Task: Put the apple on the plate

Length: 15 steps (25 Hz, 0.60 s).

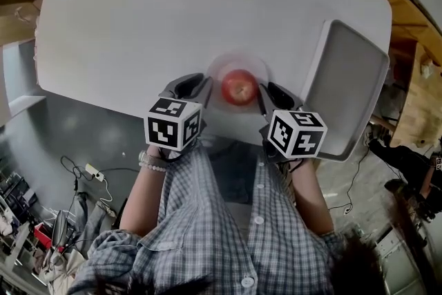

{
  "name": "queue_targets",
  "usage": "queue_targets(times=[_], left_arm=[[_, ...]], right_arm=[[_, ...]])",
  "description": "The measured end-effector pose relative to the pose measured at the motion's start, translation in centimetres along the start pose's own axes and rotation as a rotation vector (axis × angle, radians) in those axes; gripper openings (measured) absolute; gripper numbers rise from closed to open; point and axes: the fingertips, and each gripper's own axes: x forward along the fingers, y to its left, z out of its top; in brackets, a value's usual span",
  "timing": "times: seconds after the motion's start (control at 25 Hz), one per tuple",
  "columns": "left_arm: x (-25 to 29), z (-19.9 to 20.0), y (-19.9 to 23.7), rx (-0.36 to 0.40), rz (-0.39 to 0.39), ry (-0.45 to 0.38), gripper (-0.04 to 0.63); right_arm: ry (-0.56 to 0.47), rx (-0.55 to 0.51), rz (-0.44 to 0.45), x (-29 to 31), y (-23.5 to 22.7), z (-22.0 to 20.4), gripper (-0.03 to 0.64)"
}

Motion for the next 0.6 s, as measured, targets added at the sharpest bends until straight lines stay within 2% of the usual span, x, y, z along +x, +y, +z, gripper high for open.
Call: queue_targets(times=[0.12,0.24,0.36,0.6], left_arm=[[0.21,0.02,-0.55,-0.015,-0.011,-0.003,0.064],[0.17,-0.10,-0.65,-0.084,-0.030,-0.008,0.056],[0.15,-0.19,-0.51,-0.159,-0.046,0.032,0.046],[0.31,-0.38,-0.53,-0.220,-0.055,0.091,0.040]], right_arm=[[0.004,0.006,0.013,-0.12,-0.07,-0.13,0.092],[0.009,0.077,0.027,-0.24,-0.20,-0.30,0.080],[0.022,0.128,0.026,-0.27,-0.32,-0.27,0.072],[0.021,0.208,0.023,-0.35,-0.59,0.10,0.063]])
